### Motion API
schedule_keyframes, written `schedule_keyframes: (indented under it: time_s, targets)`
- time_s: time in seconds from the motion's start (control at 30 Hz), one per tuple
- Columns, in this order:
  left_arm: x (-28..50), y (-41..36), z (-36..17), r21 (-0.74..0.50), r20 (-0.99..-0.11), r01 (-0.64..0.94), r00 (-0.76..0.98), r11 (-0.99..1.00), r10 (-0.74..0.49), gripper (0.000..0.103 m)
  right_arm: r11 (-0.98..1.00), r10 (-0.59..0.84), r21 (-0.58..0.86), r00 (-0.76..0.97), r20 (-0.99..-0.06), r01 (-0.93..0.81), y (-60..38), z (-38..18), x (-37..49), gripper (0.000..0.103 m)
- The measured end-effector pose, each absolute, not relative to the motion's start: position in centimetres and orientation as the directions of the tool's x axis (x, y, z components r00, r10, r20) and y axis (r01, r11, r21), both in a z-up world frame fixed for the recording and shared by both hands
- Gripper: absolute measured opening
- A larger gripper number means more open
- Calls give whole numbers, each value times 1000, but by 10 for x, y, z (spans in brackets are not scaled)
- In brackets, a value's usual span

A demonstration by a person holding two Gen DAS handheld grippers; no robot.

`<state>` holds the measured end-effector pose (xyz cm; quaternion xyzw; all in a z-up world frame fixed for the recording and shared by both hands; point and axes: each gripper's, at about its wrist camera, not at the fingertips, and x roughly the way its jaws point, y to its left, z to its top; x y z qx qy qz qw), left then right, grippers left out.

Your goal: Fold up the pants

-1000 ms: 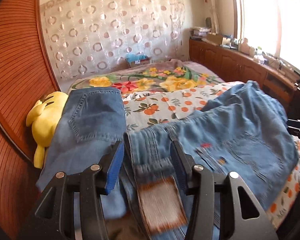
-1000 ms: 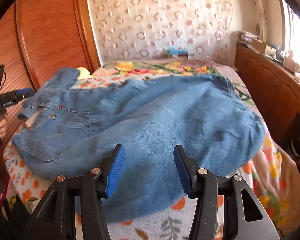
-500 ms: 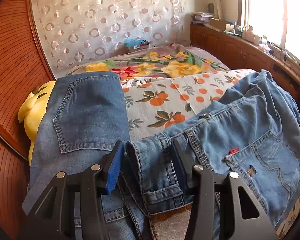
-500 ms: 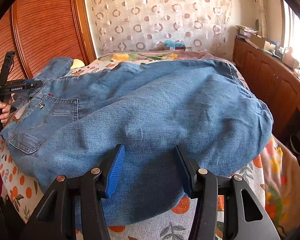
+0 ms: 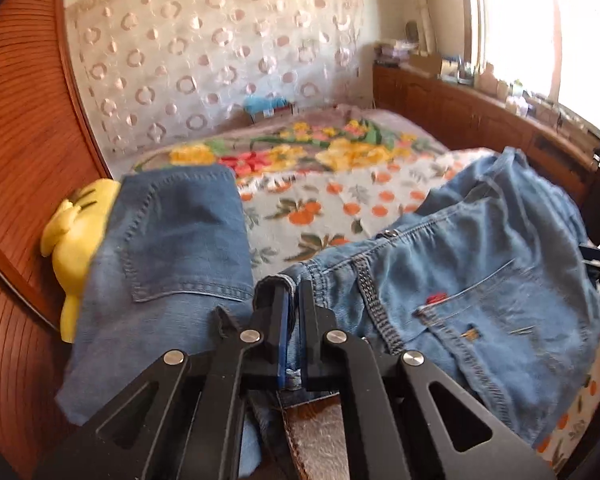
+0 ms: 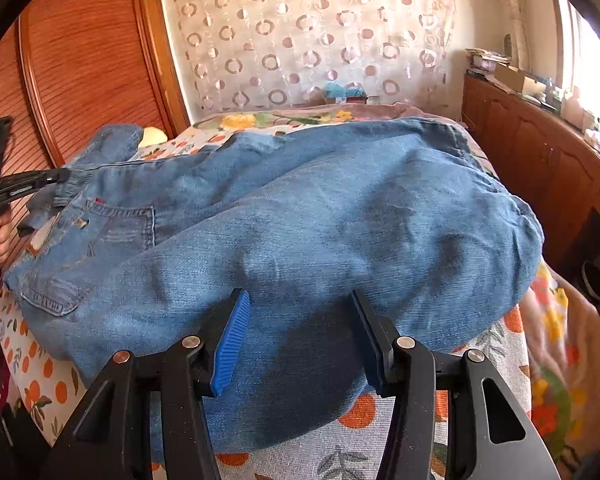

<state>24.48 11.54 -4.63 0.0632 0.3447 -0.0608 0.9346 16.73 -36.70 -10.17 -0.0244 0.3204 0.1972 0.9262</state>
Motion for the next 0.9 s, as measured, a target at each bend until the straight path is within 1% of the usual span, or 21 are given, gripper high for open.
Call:
schedule_keyframes:
  time_s: [0.13, 0.2, 0.23, 0.3, 0.33, 0.4, 0.47, 0.53, 0.57, 0.6, 0.63, 0.67, 0.73, 0.8, 0.83, 0.9]
  targets:
    - [229, 128, -19, 106, -592, 77, 806, 991, 1, 4, 924, 344, 75, 729, -592, -374, -369, -101, 165, 53]
    - [235, 139, -19, 154, -589, -12, 802, 988, 102, 4, 925, 343, 76, 732, -589, -372, -372, -102, 165, 53]
    - [240, 142, -25, 180, -604, -29, 786, 983, 134, 4, 925, 344, 79, 732, -589, -372, -373, -102, 166, 53]
    - [248, 148, -39, 153, -656, -11, 746, 988, 110, 5, 924, 346, 81, 731, -588, -373, -374, -103, 166, 53]
    - [249, 148, -44, 139, -669, -4, 737, 990, 97, 5, 924, 346, 81, 730, -589, -373, -375, -103, 166, 53]
    - [245, 146, -47, 135, -665, -1, 741, 991, 91, 7, 925, 346, 82, 730, -590, -372, -375, -103, 166, 53]
    - [239, 143, -43, 106, -652, 5, 755, 994, 65, 14, 924, 347, 84, 729, -590, -372, -375, -104, 166, 53]
    - [229, 138, -36, 77, -629, 23, 776, 997, 31, 31, 924, 348, 85, 726, -593, -373, -374, -103, 167, 53]
    - [224, 133, -32, 71, -616, 38, 787, 997, 14, 35, 924, 348, 86, 726, -594, -373, -374, -103, 167, 53]
    - [219, 128, -27, 61, -601, 60, 800, 996, -11, 47, 924, 348, 87, 726, -593, -372, -373, -102, 167, 53]
    - [217, 122, -23, 53, -592, 74, 806, 996, -28, 57, 925, 348, 89, 726, -593, -371, -374, -102, 168, 53]
    - [214, 117, -20, 41, -584, 93, 810, 995, -51, 60, 925, 347, 90, 727, -593, -369, -374, -102, 168, 53]
    - [209, 103, -17, 16, -576, 135, 811, 991, -101, 72, 926, 347, 93, 726, -593, -366, -374, -102, 167, 53]
    - [203, 86, -18, 11, -570, 172, 811, 985, -136, 74, 926, 346, 94, 725, -595, -365, -374, -102, 168, 53]
    - [200, 78, -19, 15, -566, 182, 812, 983, -141, 74, 926, 346, 93, 725, -595, -366, -374, -102, 168, 53]
    - [197, 60, -26, 2, -571, 233, 799, 973, -190, 74, 926, 346, 94, 725, -595, -366, -374, -102, 168, 53]
